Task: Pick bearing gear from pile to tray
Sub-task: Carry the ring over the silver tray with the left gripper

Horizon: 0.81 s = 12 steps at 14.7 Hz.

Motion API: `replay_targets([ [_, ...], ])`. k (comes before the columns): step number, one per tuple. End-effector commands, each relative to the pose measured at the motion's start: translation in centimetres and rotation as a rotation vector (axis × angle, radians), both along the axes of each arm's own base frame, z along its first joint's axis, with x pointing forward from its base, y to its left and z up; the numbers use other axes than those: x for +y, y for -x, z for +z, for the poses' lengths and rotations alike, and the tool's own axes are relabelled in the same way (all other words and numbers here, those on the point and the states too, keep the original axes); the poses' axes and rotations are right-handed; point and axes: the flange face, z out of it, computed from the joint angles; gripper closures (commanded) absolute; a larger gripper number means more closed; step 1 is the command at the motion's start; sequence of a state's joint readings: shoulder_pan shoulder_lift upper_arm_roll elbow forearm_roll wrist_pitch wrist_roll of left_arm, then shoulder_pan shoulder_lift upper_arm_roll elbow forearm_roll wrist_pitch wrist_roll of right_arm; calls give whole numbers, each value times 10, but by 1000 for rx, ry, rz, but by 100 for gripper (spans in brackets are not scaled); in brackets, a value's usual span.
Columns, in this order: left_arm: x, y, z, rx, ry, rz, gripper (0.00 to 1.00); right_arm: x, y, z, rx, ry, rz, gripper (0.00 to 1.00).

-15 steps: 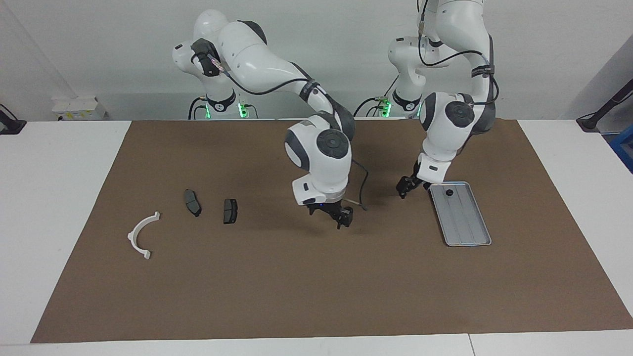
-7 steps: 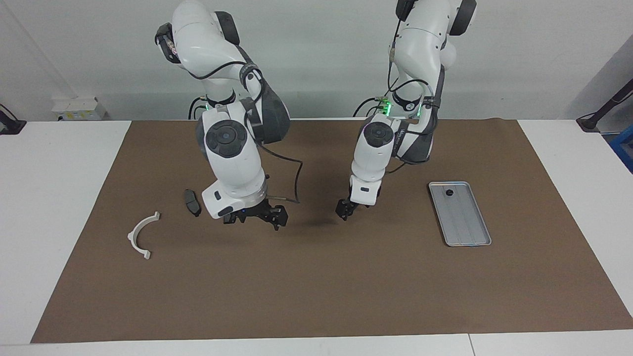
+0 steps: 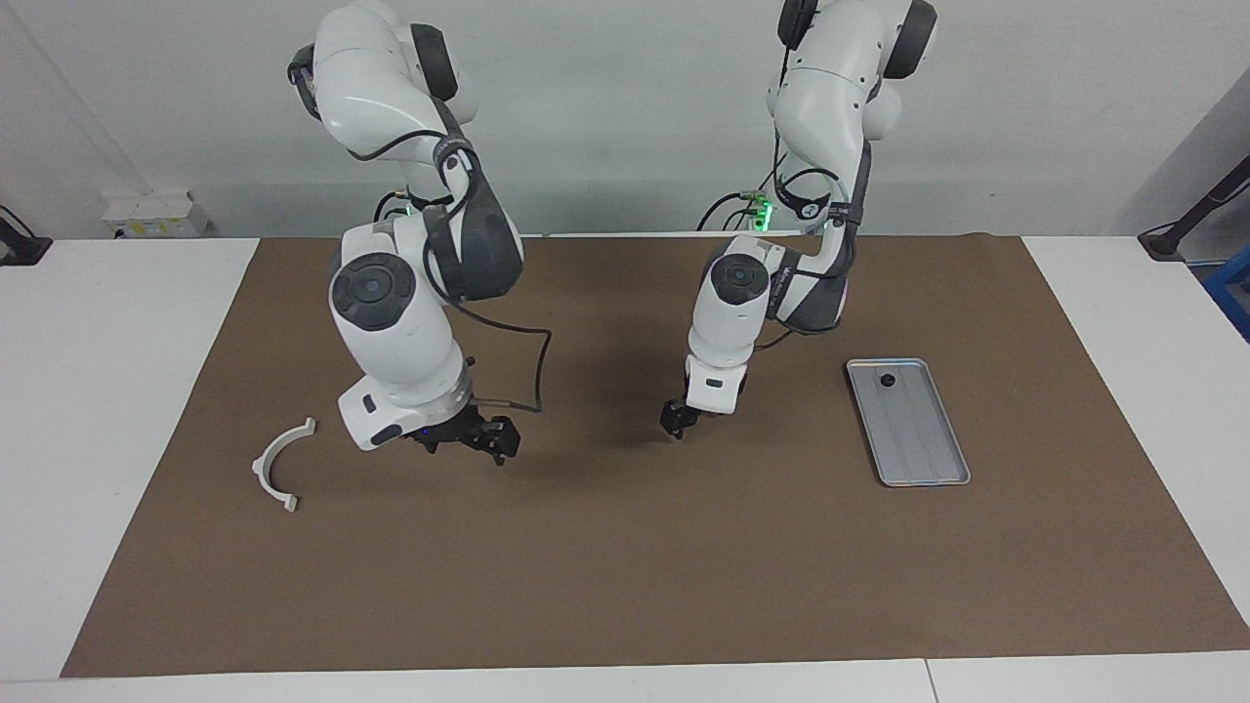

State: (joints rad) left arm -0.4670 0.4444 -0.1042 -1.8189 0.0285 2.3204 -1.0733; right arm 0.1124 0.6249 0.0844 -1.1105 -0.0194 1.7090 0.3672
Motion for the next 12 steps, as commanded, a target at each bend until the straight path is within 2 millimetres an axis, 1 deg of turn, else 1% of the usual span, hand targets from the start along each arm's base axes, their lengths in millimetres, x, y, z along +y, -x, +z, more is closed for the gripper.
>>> replay_targets([
  [1,-2,10,-3,-6,-26,14,15,-11,9,9,10,-10,70,0],
  [2,-2,10,-4,-8,-25,16,17,-14,12,16,5,-10,92,0],
  [3,-2,13,-6,-6,-25,17,21,-23,17,25,-5,-9,112,0],
  [4,-2,13,-7,-13,-20,23,24,-32,25,30,-11,-8,152,0],
  [5,-1,15,-9,-14,-18,25,30,-37,33,38,-31,-9,202,0],
  [6,-1,14,-8,-16,-18,25,44,-44,45,47,-41,-4,237,0],
  [7,-1,14,-7,-11,-21,29,74,-55,58,58,-45,2,243,0],
  [8,0,12,-5,-10,-23,29,100,-65,71,72,-46,11,242,0],
  [9,0,10,0,0,-31,28,100,-76,88,89,-51,20,242,0],
  [11,6,-3,18,18,-48,34,100,-82,115,118,-46,25,243,0],
  [12,17,-9,25,19,-53,32,100,-83,125,131,-39,26,242,0],
])
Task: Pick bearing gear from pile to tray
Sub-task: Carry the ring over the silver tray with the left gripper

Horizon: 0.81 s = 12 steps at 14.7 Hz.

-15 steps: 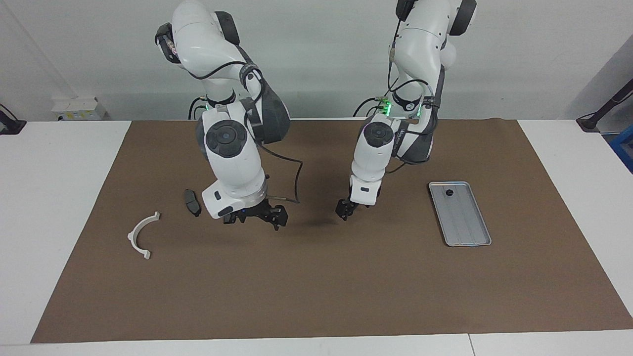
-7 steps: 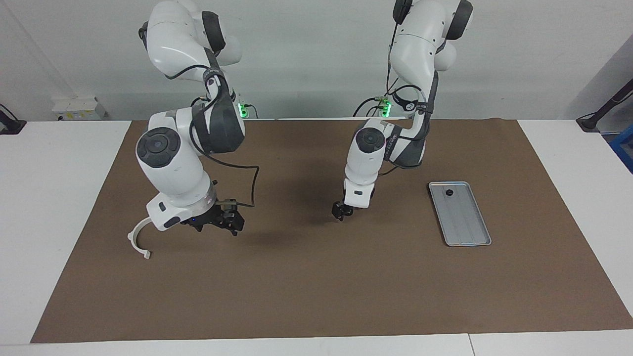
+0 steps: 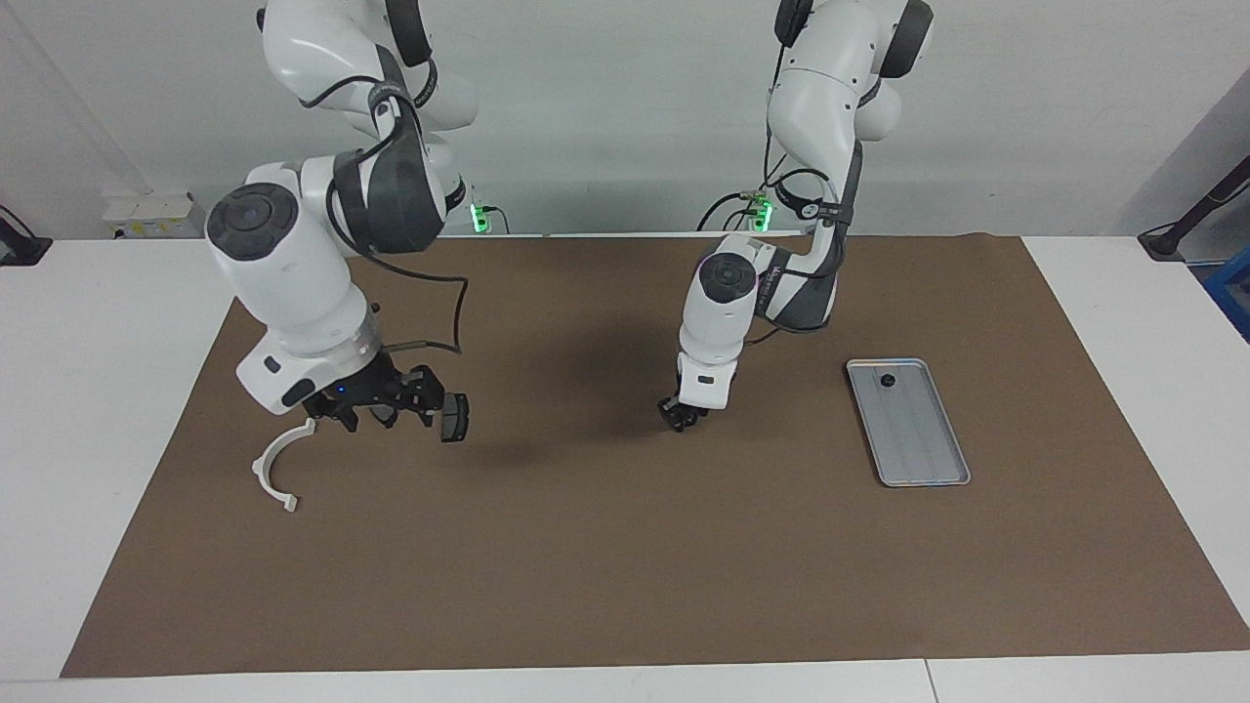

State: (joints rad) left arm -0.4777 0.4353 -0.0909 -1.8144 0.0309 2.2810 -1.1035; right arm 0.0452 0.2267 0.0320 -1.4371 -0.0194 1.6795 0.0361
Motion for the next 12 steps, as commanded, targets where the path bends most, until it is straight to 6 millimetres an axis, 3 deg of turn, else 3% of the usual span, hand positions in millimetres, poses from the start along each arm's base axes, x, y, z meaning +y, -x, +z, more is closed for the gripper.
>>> replay_targets([
  [1,41,-17,35,-1,-37,-16,100,-7,46,32,10,-6,12,0],
  [2,73,-18,44,20,-54,-69,100,-7,54,45,7,-6,12,0],
  [4,173,-31,63,47,-64,-158,100,-10,75,66,9,-5,11,0],
  [6,256,-49,66,48,-49,-278,100,-10,94,76,3,-5,13,0],
  [7,286,-53,65,49,-47,-322,100,-11,100,78,3,-5,11,0],
  [8,314,-55,64,46,-45,-351,100,-11,104,75,7,-6,11,0],
  [10,348,-59,59,28,-45,-376,100,-14,105,75,9,-5,8,0],
  [12,352,-67,42,1,-45,-370,100,-15,104,76,7,-6,8,0],
])
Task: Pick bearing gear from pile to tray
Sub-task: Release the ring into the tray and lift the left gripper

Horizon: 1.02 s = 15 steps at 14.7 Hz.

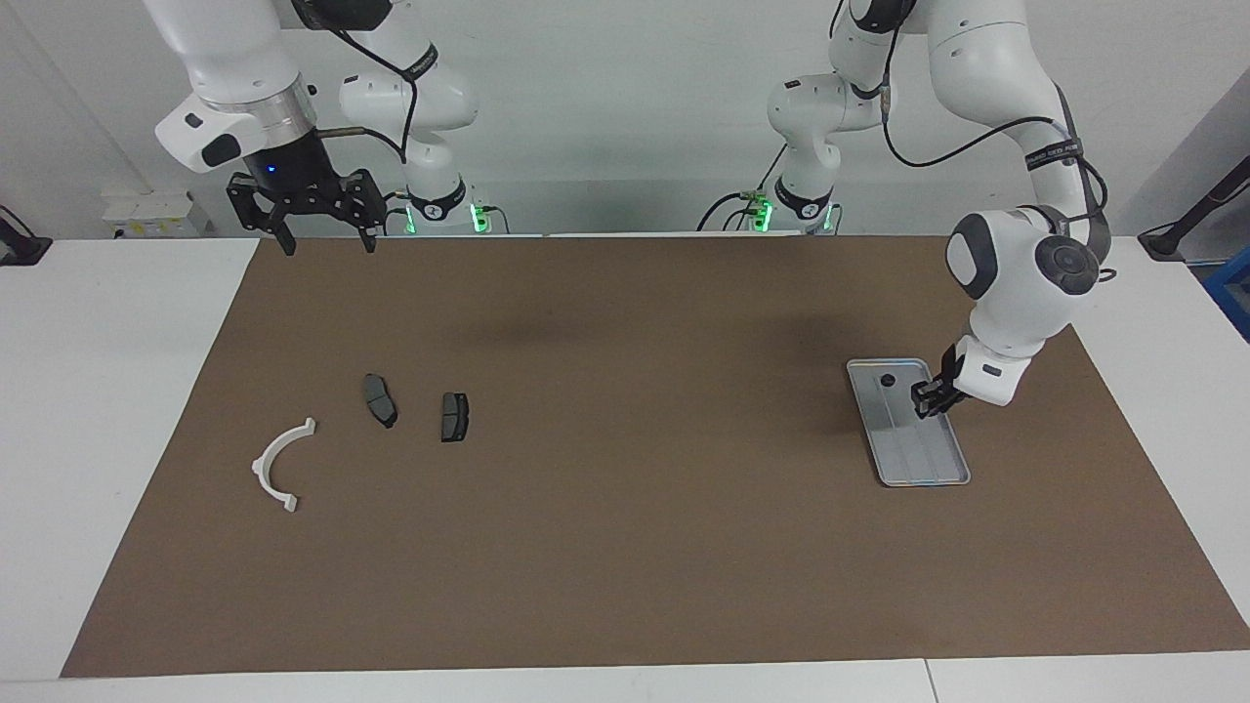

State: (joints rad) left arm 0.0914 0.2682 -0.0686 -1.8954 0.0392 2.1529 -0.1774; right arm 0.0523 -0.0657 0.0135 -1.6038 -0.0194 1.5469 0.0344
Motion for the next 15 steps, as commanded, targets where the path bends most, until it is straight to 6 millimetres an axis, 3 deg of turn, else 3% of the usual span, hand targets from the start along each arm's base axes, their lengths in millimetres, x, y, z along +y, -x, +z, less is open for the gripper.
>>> replay_targets([
  [1,-10,-4,-24,-30,7,-26,100,-5,5,-4,2,-16,17,0],
  [5,-17,-1,-34,-51,23,-13,100,-12,3,-9,13,-15,5,0],
  [9,-16,11,-57,-76,23,-11,100,-7,4,-9,21,-21,0,0],
  [12,-19,14,-60,-71,25,-13,100,-6,3,-9,19,-22,-3,0],
  [13,-19,14,-59,-71,25,-13,77,-5,3,-9,20,-25,-3,0],
  [14,-19,15,-59,-63,24,-16,23,-5,3,-9,20,-40,-6,0],
  [15,-19,13,-54,-60,23,-14,0,-8,3,-9,20,-42,-10,0],
])
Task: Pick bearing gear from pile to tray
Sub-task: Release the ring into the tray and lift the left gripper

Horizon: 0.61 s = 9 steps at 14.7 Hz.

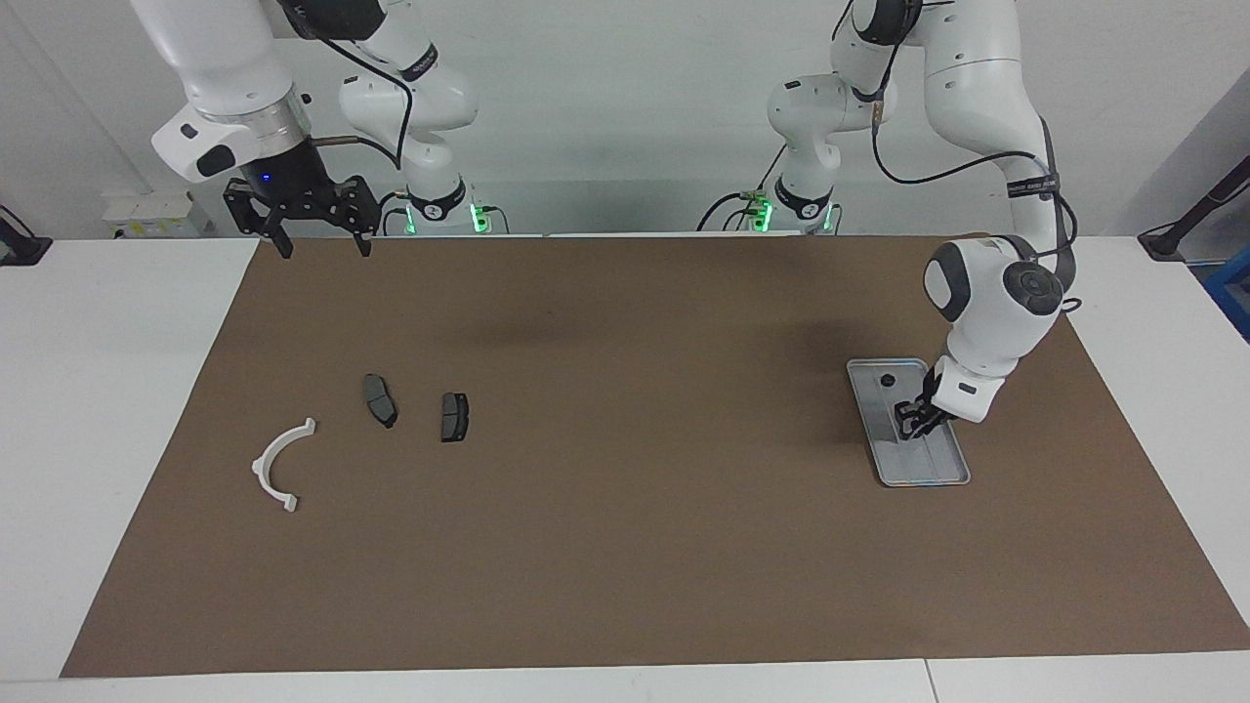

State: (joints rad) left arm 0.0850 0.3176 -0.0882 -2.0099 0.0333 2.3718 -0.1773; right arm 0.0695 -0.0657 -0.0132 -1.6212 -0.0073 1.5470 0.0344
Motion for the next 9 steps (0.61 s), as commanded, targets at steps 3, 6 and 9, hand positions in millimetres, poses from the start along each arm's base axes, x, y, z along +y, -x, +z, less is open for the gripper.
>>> replay_targets([
  [3,9,1,59,22,-2,23,0,-3,3,0,1,-30,-1,0],
  [6,23,6,124,60,-10,38,0,-2,3,0,2,-29,2,0],
  [9,27,24,204,78,-18,48,0,-1,4,2,-2,-30,3,0],
])
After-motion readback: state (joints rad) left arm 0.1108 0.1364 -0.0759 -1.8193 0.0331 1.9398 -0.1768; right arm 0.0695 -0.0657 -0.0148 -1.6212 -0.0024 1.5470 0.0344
